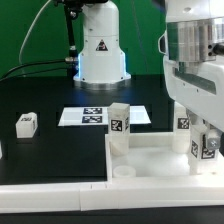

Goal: Assemble square table

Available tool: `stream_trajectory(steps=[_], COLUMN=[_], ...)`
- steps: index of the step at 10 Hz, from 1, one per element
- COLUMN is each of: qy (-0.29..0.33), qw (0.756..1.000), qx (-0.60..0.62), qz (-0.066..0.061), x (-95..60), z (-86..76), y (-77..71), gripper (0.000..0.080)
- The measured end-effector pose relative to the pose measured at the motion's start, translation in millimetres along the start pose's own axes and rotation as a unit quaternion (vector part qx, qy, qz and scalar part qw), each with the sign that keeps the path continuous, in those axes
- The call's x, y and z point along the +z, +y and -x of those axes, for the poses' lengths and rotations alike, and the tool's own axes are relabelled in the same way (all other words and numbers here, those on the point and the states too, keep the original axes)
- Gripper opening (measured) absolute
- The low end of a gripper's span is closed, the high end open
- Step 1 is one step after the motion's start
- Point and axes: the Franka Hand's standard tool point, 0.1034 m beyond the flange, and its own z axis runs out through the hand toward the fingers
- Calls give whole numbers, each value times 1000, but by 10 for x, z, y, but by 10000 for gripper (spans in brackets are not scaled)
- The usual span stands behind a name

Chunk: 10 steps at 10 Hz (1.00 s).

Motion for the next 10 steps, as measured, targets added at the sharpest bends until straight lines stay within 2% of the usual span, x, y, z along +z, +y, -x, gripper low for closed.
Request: stream_trajectory(steps=[1, 4, 7, 8, 9, 10], qy=[-16, -20, -15, -15, -16, -20], qw=[998, 977, 976, 976, 981, 985], qx=[68, 213, 217, 215, 194, 170], qz=[7, -6, -5, -5, -9, -17], x=[-12, -5, -2, -8, -66, -182], z=[-29, -66, -90, -93, -116, -196], y=[-11, -22, -11, -15, -42, -77], gripper=[287, 287, 291, 494, 494, 620])
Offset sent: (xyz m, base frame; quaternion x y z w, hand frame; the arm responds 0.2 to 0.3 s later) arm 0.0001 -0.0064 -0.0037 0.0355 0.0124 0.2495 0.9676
